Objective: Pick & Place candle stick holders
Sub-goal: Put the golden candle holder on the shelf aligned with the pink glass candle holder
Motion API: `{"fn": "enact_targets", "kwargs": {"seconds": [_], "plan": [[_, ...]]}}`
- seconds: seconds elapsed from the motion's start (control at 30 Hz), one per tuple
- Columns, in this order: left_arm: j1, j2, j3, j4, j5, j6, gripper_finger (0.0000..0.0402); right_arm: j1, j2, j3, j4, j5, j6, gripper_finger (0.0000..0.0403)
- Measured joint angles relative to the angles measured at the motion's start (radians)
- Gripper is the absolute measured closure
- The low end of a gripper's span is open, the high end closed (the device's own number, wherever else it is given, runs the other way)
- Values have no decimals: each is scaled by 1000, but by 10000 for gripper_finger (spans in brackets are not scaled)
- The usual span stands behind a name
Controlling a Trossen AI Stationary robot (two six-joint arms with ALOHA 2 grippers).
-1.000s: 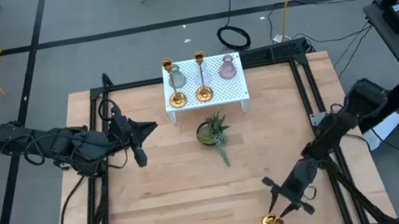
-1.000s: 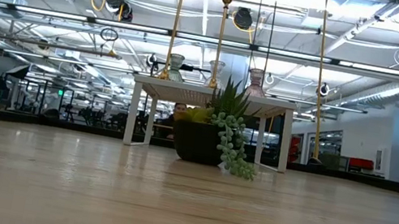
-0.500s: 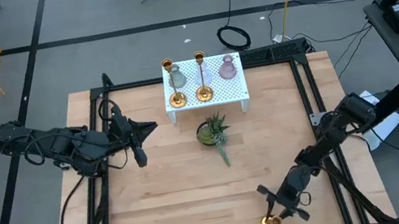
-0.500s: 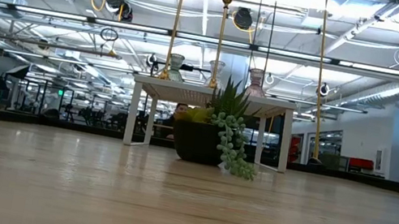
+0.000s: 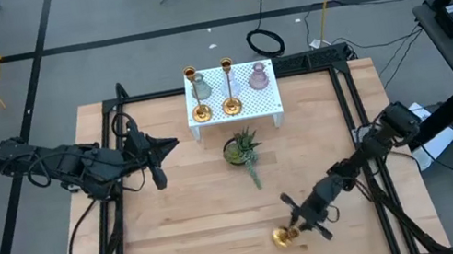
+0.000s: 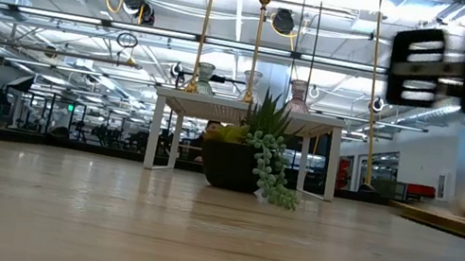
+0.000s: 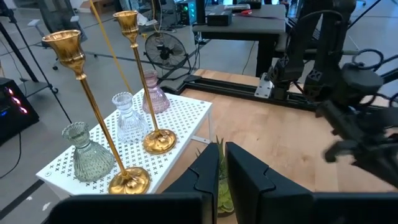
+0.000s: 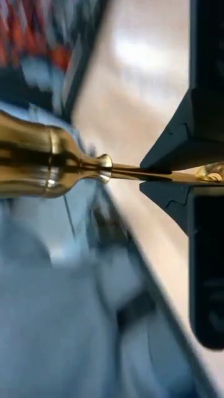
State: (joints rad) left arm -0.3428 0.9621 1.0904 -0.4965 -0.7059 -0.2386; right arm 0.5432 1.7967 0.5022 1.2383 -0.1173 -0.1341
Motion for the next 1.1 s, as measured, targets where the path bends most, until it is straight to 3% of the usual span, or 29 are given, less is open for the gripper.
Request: {"fn": "enact_targets", "kwargs": {"seconds": [0.1,0.23,0.43,0.5,0.63,0.8,0.93,1.1], "plan": [[0,0,0,0,0,0,366,-66,0,0,70,100,-40,393],[0,0,0,0,0,0,366,-158,-14,0,169,196,51,383],[0,0,0,-4,0,54,366,-269,-164,22,158,199,83,392],[0,0,0,-6,0,54,366,-301,-242,38,89,229,51,393],[0,0,0,-26,11,54,366,-369,-398,85,-99,433,-23,393],[0,0,0,-31,61,53,366,-509,-553,177,-483,596,14,393],[-1,0,0,-27,70,53,366,-637,-585,198,-685,642,118,393],[0,0,0,-26,70,54,366,-758,-574,198,-727,637,156,390]]}}
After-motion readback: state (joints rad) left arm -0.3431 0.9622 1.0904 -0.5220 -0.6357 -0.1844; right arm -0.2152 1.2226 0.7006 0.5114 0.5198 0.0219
